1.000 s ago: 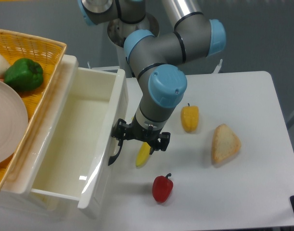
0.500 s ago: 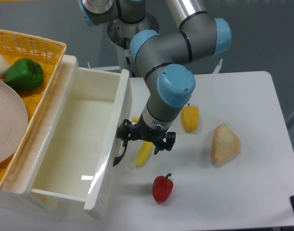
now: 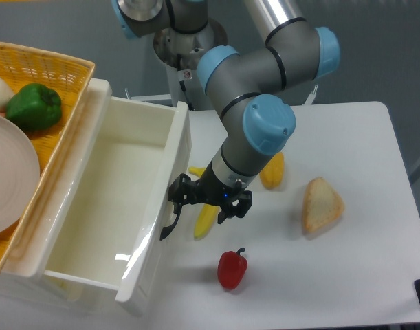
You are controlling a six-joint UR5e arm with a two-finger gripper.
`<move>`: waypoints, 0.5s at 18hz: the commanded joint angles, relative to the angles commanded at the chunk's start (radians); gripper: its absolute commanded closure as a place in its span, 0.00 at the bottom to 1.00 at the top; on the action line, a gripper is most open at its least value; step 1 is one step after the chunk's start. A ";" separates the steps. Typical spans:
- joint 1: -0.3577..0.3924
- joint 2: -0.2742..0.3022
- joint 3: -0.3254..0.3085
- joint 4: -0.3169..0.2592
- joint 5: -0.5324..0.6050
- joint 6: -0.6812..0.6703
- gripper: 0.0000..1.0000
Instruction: Slide open the top white drawer
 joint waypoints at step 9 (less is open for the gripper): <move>0.051 0.015 0.002 0.006 -0.054 -0.002 0.00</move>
